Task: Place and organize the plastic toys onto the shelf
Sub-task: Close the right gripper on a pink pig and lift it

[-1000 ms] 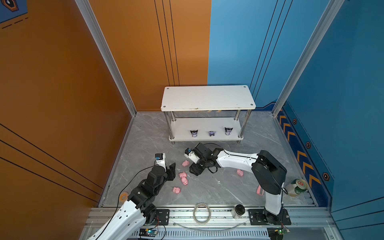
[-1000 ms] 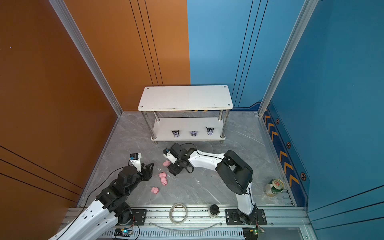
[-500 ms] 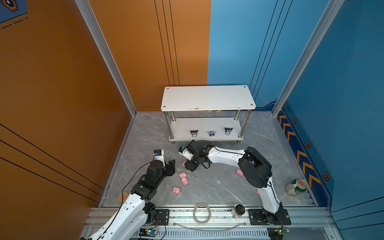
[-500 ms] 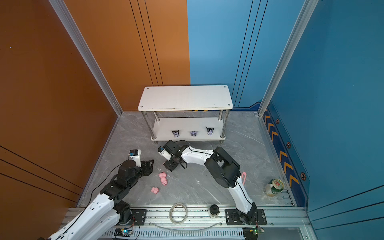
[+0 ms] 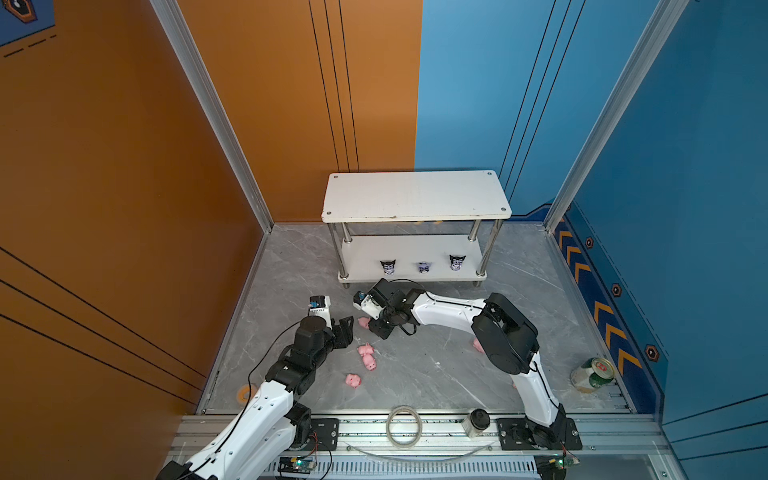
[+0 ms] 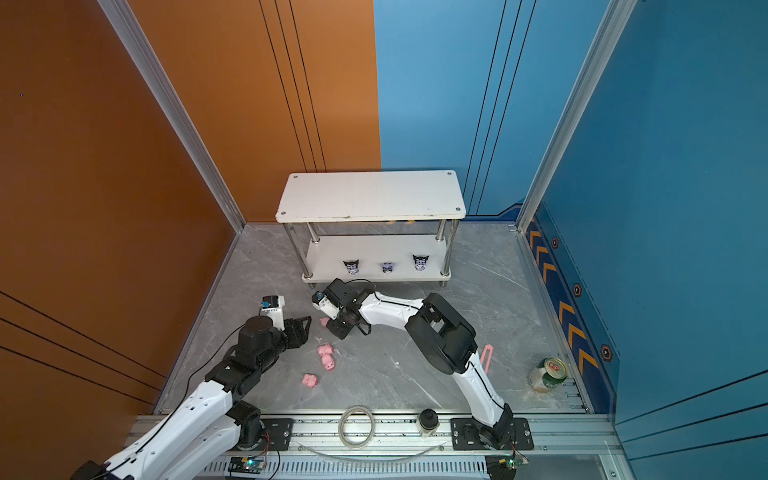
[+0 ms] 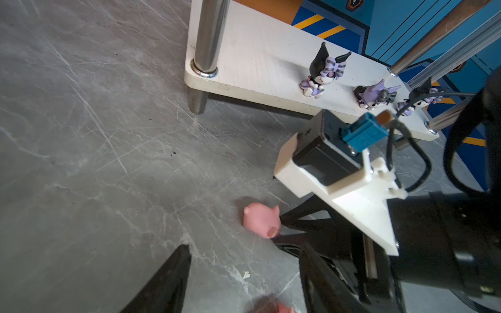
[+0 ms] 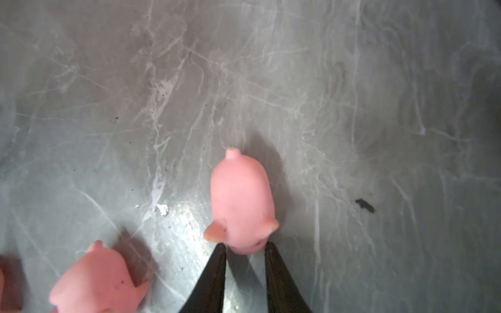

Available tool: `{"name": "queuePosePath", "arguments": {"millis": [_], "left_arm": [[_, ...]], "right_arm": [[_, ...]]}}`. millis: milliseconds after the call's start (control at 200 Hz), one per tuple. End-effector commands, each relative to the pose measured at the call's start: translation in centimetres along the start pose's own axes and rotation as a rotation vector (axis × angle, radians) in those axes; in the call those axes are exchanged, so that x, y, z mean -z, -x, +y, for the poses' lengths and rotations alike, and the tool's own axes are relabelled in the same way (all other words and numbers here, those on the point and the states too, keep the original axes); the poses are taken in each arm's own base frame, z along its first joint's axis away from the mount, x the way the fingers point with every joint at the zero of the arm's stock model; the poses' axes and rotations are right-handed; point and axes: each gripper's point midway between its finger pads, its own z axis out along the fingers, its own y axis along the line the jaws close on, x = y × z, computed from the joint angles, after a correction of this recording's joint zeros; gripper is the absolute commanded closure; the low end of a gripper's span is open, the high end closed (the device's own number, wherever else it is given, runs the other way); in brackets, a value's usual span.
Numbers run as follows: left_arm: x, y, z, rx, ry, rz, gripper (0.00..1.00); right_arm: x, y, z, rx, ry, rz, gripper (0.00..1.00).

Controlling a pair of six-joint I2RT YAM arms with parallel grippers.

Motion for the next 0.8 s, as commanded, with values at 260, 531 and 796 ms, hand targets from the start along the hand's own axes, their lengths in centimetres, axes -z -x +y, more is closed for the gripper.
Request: {"name": "queuePosePath", "arguments": {"millis": [260, 531, 796], "left_arm": [[-0.3, 0.9, -1.4, 0.026, -0.069, -0.015, 0.34], [-0.1, 0.9, -1.1, 0.030, -0.058, -0.026, 0.34], [0.0, 1.0, -1.2, 0.020, -0.063, -0.028, 0.34]], "right_arm": [[-0.7, 1.3, -0.3, -0.033, -0.022, -0.027, 0.37], [-1.1, 2.8, -0.5, -0.036, -0.016, -0.077, 0.46], [1.3, 4.0, 0.0, -0.042, -0.045, -0.119, 0.80]]}}
